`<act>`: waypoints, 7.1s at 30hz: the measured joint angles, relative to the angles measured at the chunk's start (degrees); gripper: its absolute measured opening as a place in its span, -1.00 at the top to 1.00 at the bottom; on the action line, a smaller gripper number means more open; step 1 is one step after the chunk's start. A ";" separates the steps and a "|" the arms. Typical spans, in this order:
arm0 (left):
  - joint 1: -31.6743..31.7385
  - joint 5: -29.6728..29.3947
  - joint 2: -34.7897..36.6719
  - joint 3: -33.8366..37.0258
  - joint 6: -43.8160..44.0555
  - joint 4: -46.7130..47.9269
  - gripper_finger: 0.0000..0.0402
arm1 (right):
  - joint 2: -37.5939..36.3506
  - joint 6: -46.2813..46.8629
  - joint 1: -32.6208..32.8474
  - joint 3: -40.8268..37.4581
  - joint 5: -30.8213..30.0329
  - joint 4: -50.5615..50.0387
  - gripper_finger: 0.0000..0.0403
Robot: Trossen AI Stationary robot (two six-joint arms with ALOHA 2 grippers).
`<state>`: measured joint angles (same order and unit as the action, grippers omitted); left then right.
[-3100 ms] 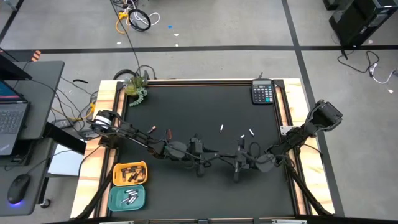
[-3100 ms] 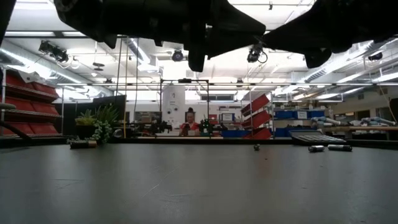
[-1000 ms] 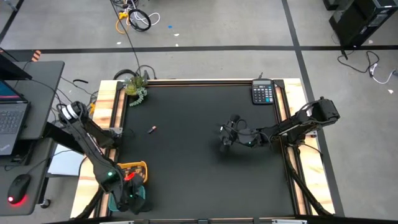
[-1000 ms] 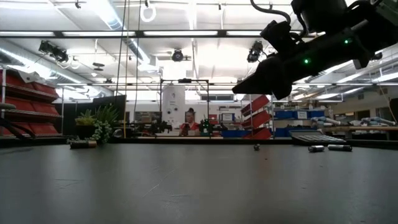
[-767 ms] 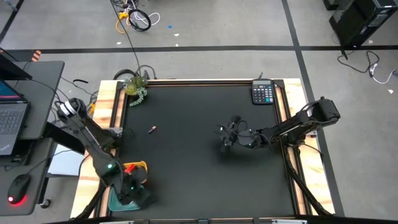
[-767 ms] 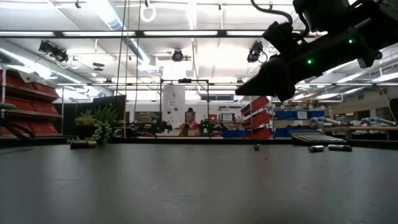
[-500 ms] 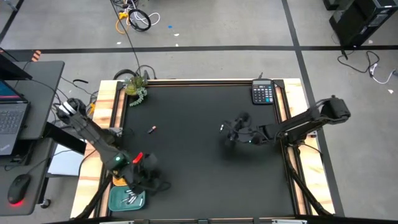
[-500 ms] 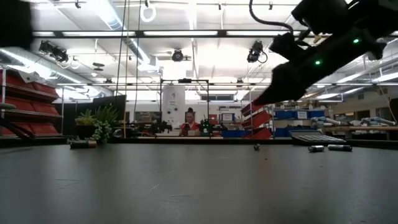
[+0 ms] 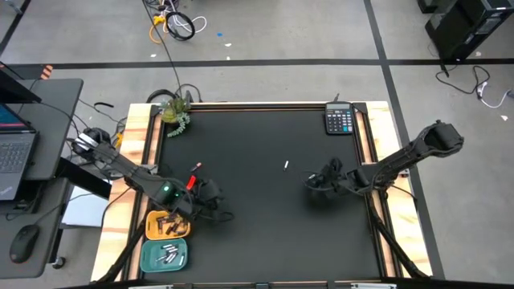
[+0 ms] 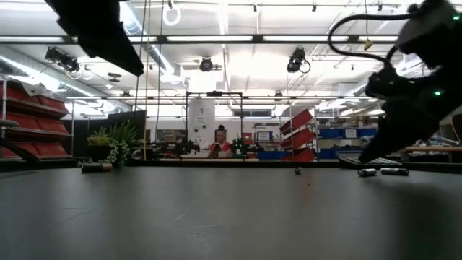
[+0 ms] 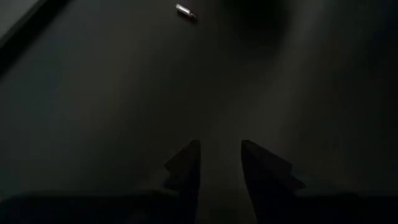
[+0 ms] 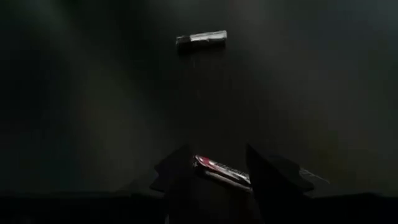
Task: Sort batteries
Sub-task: Put the middle silver battery into the green bin, then put the left silver battery into the green bin
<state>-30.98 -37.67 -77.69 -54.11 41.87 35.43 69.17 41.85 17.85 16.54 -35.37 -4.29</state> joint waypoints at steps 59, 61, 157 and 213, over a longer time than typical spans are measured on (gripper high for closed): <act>8.87 1.35 -26.23 -0.04 -37.14 -57.12 0.10 | 8.71 -35.23 3.06 3.89 7.54 36.43 0.86; 8.87 1.32 -28.06 0.00 -40.40 -61.51 0.14 | 8.80 -37.49 3.98 4.76 9.57 39.33 0.86; 11.47 9.55 -27.69 -0.04 -38.85 -74.05 0.82 | 16.04 -38.60 8.98 14.15 5.09 40.84 0.60; -12.32 39.76 -0.24 0.00 44.96 1.77 0.06 | 19.20 -44.64 -8.06 14.20 -13.28 33.85 0.24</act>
<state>-43.29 2.09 -77.93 -54.11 86.83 37.20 88.37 -2.79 9.79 30.74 -48.65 29.56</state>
